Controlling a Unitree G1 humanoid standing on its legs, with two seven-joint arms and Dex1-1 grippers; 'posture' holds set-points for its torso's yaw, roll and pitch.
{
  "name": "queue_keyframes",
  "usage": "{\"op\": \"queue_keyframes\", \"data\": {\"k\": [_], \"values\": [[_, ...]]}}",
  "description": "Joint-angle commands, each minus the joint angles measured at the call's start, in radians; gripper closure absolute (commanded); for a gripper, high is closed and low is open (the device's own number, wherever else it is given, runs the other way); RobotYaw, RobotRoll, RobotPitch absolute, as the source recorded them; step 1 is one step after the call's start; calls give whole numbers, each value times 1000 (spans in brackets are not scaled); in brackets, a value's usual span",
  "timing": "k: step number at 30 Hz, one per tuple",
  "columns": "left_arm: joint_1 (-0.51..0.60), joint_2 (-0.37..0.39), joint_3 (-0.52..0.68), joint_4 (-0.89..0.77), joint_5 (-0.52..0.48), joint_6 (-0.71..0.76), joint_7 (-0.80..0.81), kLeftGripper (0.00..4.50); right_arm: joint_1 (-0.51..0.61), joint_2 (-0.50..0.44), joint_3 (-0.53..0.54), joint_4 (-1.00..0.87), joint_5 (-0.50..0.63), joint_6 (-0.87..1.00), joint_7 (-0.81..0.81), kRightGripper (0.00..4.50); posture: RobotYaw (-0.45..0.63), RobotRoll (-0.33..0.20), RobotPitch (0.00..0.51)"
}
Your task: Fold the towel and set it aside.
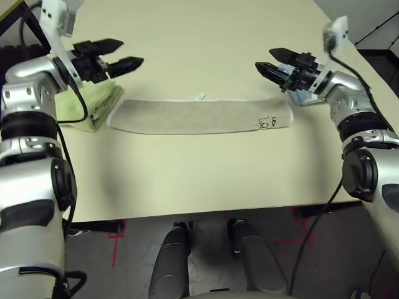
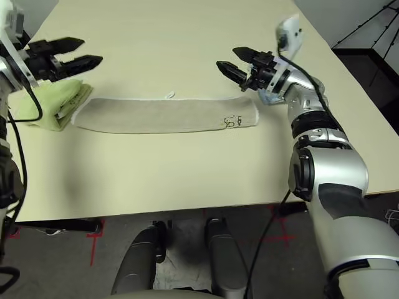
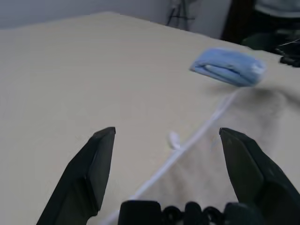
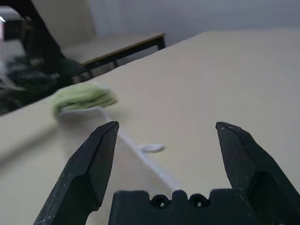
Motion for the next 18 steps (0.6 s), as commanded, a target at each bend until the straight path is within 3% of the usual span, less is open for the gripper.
{"op": "queue_keyframes", "data": {"k": [1, 9, 13, 18], "values": [[75, 3, -15, -162, -59, 106, -20, 0, 64, 0, 7, -117, 44, 151, 26, 14, 2, 0, 216], [221, 41, -90, -303, -39, 123, -56, 0, 223, 23, -46, -425, 191, 508, -130, 14, -7, 0, 216], [286, 39, -103, -326, -9, 56, -16, 0, 325, 50, -116, -611, 306, 686, -274, 14, -15, 0, 214], [377, -22, -71, -345, 20, -104, 109, 0, 456, 69, -226, -815, 460, 870, -457, 14, -20, 0, 211]]}}
